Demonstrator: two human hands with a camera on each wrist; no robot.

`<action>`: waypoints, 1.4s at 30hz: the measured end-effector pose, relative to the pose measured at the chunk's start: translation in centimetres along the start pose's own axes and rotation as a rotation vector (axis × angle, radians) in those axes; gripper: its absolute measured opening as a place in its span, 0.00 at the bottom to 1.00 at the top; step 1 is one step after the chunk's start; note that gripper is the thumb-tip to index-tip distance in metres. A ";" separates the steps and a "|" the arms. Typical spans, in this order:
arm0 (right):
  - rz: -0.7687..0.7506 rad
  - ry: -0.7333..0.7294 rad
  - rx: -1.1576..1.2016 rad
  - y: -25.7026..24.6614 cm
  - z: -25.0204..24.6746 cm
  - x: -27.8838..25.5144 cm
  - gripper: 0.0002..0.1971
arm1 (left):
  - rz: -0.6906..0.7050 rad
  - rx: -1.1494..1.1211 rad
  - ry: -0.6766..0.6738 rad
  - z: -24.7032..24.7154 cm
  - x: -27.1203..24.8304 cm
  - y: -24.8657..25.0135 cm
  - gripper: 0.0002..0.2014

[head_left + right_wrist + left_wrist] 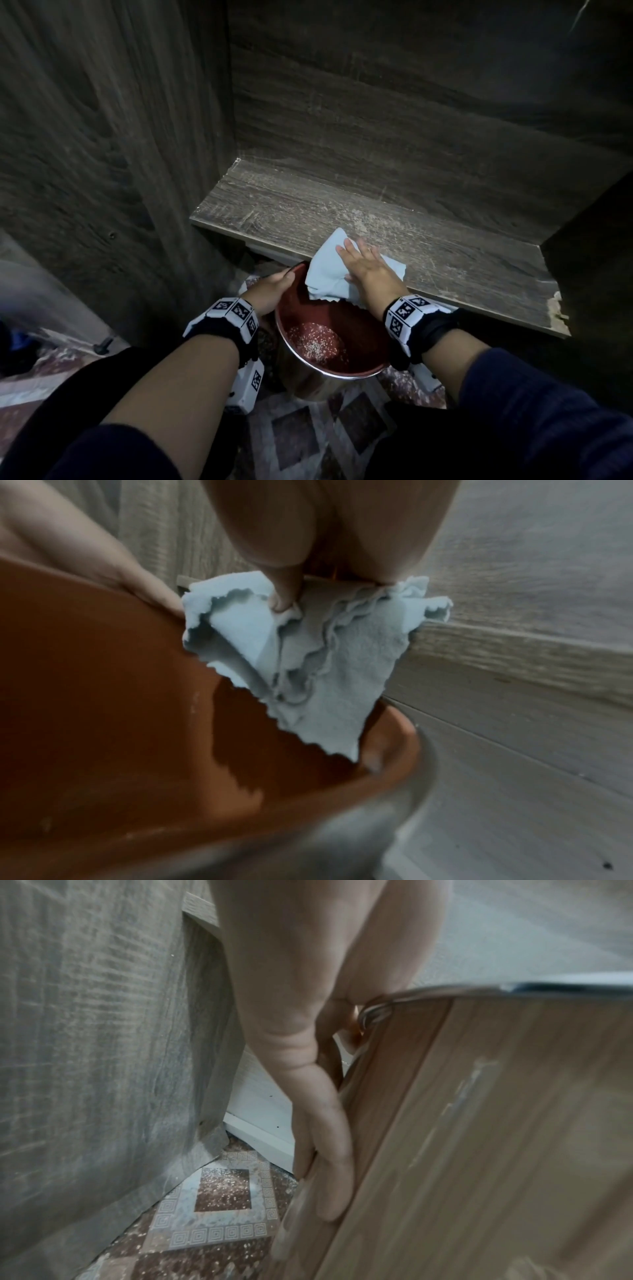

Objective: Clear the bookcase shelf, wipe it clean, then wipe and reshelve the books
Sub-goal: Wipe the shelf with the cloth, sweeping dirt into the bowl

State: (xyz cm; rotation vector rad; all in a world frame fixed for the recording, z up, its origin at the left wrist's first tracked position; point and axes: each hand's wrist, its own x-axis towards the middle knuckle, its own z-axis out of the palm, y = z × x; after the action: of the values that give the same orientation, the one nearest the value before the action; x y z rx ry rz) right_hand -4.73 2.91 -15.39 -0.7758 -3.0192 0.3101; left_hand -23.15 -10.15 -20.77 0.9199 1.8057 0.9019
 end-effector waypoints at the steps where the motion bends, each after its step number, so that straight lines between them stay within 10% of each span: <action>1: -0.021 0.024 0.013 0.0 0.1 -0.2 0.31 | -0.002 0.001 -0.001 -0.1 0.0 0.1 0.21; 11: -0.199 -0.103 0.296 -1.4 -1.0 -3.1 0.25 | 0.040 0.042 -0.027 0.0 -0.2 -0.8 0.26; 18: -0.052 0.014 0.545 -0.4 -2.1 -5.2 0.25 | 0.051 -0.012 -0.087 1.6 -0.6 -1.8 0.30; 25: 0.025 0.102 0.658 0.4 -4.5 -6.9 0.27 | -0.111 -0.136 -0.056 4.2 0.4 -4.4 0.15; 30: 0.199 0.368 0.423 4.7 -8.7 -6.1 0.26 | -0.144 -0.211 -0.047 5.4 1.1 -4.2 0.17; 36: 0.458 -0.028 0.053 9.7 -5.0 -4.3 0.29 | -0.139 -0.264 -0.021 7.7 2.2 -5.3 0.17; 42: 0.481 0.014 -0.006 9.9 -3.0 -4.5 0.33 | -0.193 -0.355 -0.006 7.9 2.7 -5.7 0.15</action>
State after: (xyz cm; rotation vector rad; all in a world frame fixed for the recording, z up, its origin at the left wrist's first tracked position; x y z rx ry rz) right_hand 4.13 9.77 -14.20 -1.4920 -2.7792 0.2935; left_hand -18.05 -8.88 -29.35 0.5148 1.6265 1.0490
